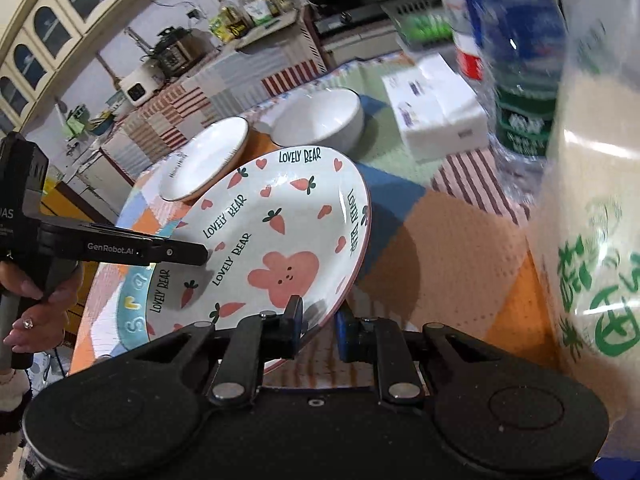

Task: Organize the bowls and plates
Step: 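Lift the Lovely Bear plate and lower it onto the blue plate, then release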

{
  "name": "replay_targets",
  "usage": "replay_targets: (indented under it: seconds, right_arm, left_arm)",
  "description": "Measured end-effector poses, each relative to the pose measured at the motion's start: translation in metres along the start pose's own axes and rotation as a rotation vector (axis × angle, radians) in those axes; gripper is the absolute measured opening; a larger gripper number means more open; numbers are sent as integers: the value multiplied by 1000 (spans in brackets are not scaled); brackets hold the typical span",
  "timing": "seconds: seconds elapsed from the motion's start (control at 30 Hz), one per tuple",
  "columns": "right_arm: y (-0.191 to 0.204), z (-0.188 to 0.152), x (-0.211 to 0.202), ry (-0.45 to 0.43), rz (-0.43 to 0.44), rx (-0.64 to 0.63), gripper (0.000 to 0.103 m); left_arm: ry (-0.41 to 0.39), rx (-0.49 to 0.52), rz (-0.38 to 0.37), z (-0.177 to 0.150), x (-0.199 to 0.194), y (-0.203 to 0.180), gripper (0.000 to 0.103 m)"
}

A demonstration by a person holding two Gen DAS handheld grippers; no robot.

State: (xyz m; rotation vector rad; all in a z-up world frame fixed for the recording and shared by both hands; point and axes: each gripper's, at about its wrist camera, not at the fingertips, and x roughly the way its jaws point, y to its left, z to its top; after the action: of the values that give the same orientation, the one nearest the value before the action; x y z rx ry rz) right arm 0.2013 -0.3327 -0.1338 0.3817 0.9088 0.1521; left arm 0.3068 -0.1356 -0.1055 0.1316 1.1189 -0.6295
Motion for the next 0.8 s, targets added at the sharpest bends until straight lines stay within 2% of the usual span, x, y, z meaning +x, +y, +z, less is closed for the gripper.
replay_targets:
  seconds: [0.4,0.8]
  right_arm:
    - [55,14,-9,29,79,-87,21]
    - [107,18,25,90,182,-162,21]
  left_arm:
    - [-51,-53,52,-28,-68,39,26]
    - [-60,-155,155,-61,-101,88,26]
